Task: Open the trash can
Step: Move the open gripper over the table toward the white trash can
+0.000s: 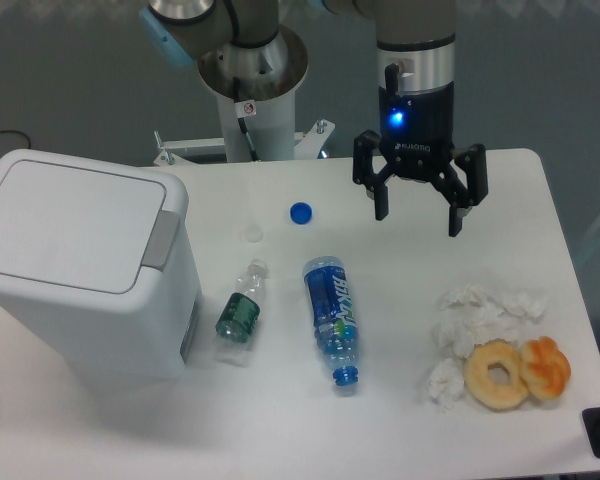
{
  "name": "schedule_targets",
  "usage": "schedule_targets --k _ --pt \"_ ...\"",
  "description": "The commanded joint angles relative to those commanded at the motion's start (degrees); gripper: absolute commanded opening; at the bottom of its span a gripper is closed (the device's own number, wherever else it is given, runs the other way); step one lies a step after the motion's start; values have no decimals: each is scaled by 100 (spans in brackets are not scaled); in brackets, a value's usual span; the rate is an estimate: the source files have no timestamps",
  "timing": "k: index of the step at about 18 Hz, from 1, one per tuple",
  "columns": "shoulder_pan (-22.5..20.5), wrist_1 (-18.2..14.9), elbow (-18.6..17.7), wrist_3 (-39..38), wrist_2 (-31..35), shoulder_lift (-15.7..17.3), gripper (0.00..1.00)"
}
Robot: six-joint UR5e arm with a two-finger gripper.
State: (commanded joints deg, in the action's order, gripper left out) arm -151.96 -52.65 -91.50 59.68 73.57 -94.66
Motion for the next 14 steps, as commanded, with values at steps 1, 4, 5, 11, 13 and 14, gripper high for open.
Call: schedule_targets --k 1,4,5,11,13,14 --pt "0 0 0 -105 -1 9 100" --pt "0 0 79 -544 -455 -17 100" --pt "-9 0 88 -676 -658 -52 100" --pt "-9 0 158 -1283 -932 -88 100" --pt "-17 0 158 -1485 -1055 -88 100" --pt "-18 0 176 -1599 -1134 -88 100"
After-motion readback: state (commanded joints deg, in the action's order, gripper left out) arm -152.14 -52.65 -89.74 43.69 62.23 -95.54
